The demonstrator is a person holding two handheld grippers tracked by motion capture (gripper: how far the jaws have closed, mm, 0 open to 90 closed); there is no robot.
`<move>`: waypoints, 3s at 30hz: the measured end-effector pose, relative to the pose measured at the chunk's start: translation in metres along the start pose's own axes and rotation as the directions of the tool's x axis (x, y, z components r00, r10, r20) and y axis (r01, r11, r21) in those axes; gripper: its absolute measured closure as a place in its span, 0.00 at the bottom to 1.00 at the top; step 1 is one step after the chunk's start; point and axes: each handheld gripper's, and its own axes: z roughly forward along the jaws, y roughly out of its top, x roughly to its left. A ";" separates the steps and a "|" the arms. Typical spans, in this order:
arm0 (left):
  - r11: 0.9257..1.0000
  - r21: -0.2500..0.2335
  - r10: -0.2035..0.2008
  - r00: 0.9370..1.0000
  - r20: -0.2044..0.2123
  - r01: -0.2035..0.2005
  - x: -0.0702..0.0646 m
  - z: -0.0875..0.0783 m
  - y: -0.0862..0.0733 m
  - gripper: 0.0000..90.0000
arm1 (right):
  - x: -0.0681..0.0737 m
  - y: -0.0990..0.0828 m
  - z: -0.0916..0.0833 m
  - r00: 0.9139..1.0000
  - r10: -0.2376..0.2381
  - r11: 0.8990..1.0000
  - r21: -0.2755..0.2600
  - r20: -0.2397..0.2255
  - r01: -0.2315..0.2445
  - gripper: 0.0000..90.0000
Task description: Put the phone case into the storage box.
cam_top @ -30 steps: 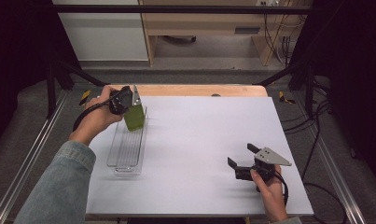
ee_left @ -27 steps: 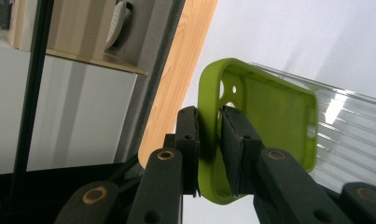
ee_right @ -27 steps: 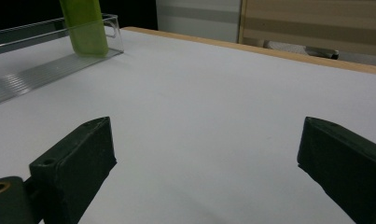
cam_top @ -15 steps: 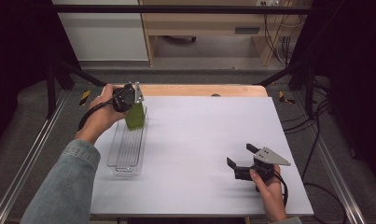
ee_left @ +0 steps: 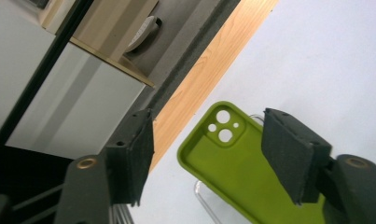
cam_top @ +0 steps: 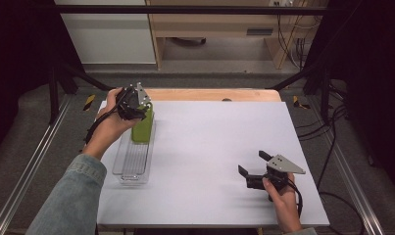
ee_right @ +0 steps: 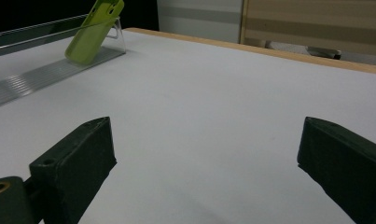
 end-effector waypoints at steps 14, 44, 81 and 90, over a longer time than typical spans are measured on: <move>0.963 -0.045 -0.262 0.961 0.084 0.266 -0.003 -0.008 0.001 0.22 | 0.000 0.000 -0.001 1.000 -0.002 1.000 -0.002 0.004 0.002 0.05; 0.941 -0.137 -0.289 0.944 0.158 0.311 -0.043 -0.021 0.008 0.08 | 0.000 0.001 -0.002 1.000 0.003 1.000 -0.004 0.008 -0.003 0.04; 0.837 -0.330 -0.380 0.898 0.222 0.436 -0.068 -0.079 -0.001 0.07 | -0.001 0.002 -0.004 0.999 0.021 1.000 -0.018 0.030 -0.021 0.03; 0.812 -0.368 -0.399 0.892 0.213 0.452 -0.064 -0.091 -0.011 0.07 | -0.001 0.002 -0.004 1.000 0.022 1.000 -0.019 0.022 -0.022 0.03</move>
